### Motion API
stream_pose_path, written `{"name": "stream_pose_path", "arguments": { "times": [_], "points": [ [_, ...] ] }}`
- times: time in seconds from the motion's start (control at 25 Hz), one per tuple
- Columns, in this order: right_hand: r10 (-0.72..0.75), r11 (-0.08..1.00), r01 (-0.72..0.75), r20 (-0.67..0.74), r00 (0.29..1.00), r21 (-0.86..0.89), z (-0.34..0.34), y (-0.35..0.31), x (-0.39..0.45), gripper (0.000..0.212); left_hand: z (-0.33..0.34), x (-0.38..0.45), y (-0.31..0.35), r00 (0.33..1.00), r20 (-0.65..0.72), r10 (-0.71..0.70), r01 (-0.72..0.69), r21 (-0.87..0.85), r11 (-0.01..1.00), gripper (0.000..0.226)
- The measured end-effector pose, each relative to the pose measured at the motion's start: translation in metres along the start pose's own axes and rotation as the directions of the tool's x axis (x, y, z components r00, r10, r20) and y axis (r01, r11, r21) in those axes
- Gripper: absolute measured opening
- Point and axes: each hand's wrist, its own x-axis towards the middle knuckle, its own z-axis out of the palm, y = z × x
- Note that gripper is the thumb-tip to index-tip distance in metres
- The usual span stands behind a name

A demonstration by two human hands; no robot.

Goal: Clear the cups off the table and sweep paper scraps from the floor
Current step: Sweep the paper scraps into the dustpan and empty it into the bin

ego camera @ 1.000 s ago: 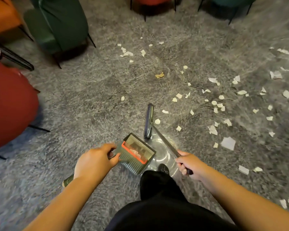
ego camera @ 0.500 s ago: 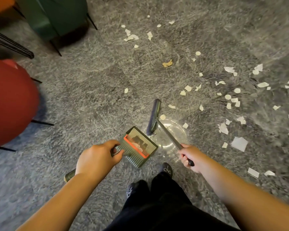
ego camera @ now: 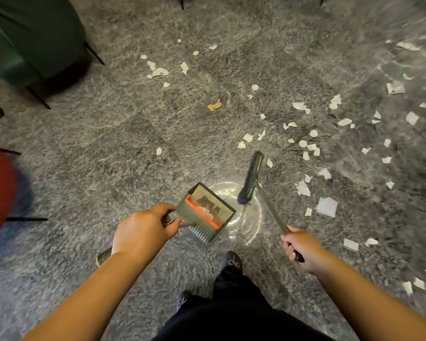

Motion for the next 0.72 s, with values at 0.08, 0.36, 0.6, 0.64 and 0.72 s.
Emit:
{"name": "stream_pose_path", "arguments": {
  "times": [0.08,0.36,0.6,0.64,0.72],
  "points": [
    [-0.023,0.999,0.023,0.007,1.0,0.042,-0.003,-0.006,-0.002,0.046,-0.004,0.009,0.001,1.0,-0.024,0.011,-0.011,-0.004,1.0,0.038],
    [-0.123,0.976,0.101,0.103,0.987,0.195,0.03,-0.042,-0.02,0.052,-0.031,0.036,-0.025,0.997,-0.079,0.009,-0.011,-0.029,1.0,0.037],
    [-0.201,0.977,0.182,0.187,0.962,0.115,0.138,-0.107,-0.024,0.048,-0.068,0.08,-0.104,0.997,-0.07,-0.045,0.043,-0.027,0.999,0.038],
    [-0.203,0.976,0.183,0.188,0.961,0.118,0.159,-0.119,-0.023,0.046,-0.075,0.088,-0.121,0.995,-0.071,-0.064,0.06,-0.047,0.997,0.037],
    [-0.191,0.978,0.17,0.187,0.964,0.122,0.206,-0.142,-0.019,0.041,-0.09,0.107,-0.159,0.991,-0.078,-0.104,0.097,-0.084,0.992,0.036]
  ]
}}
